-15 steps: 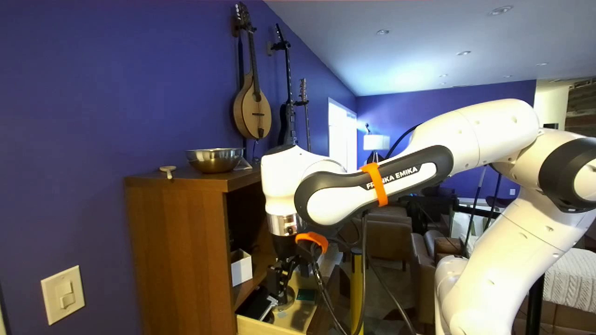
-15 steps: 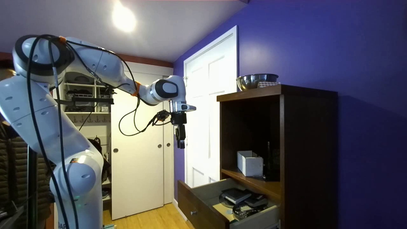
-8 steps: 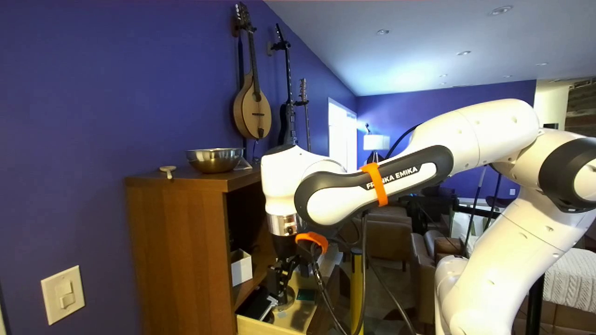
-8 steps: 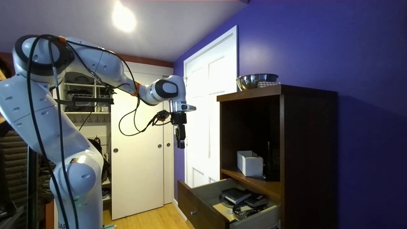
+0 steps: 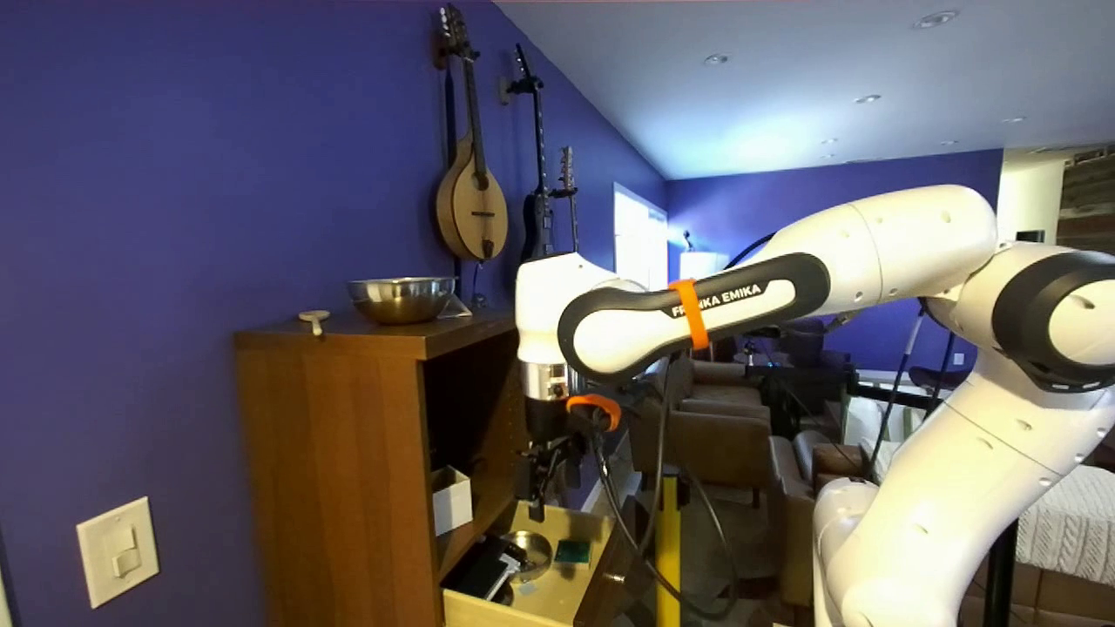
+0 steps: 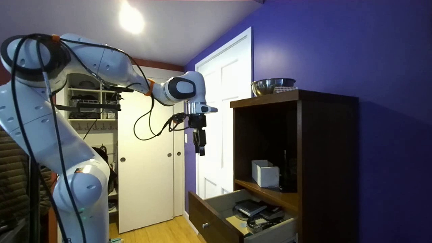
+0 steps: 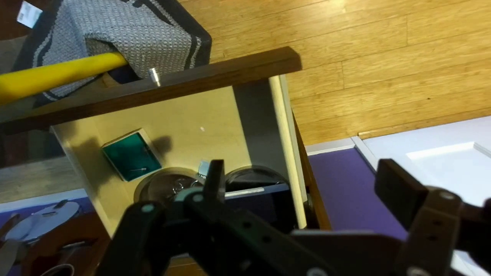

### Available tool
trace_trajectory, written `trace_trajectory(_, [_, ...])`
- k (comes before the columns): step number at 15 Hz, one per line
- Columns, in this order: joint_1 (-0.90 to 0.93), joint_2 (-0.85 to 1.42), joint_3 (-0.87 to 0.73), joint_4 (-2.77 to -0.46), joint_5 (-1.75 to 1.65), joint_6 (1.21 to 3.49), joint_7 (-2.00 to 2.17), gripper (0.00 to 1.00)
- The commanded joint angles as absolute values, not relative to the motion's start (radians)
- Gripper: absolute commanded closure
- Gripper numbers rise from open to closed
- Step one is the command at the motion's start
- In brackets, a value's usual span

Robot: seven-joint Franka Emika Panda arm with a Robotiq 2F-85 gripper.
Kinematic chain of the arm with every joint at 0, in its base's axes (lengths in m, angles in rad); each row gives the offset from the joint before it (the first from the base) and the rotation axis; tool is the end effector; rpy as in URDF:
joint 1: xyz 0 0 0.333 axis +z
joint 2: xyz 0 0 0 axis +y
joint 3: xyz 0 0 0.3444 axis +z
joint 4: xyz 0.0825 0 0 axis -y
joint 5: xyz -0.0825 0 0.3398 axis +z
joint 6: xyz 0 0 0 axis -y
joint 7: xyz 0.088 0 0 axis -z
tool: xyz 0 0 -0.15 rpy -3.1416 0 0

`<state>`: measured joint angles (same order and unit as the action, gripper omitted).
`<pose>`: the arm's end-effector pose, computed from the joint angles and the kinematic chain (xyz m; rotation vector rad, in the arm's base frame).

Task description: Pick up the black object from the silver bowl in the open drawer and put it on the shelf

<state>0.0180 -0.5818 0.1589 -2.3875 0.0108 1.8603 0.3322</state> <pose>0.3201 0.0665 0.5195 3.0645 -0.2794 0.1013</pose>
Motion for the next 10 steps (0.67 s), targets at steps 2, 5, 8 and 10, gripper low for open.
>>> trace_trajectory(2, [-0.003, -0.631, -0.057, -2.412, 0.090, 1.895, 0.093, 0.00])
trace_trajectory(5, [-0.063, -0.592, -0.113, -2.410, 0.070, 1.881, 0.078, 0.00])
trace_trajectory(8, [-0.084, -0.590, -0.109, -2.406, 0.064, 1.875, 0.074, 0.00])
trace_trajectory(10, [-0.085, -0.589, -0.104, -2.405, 0.064, 1.875, 0.073, 0.00])
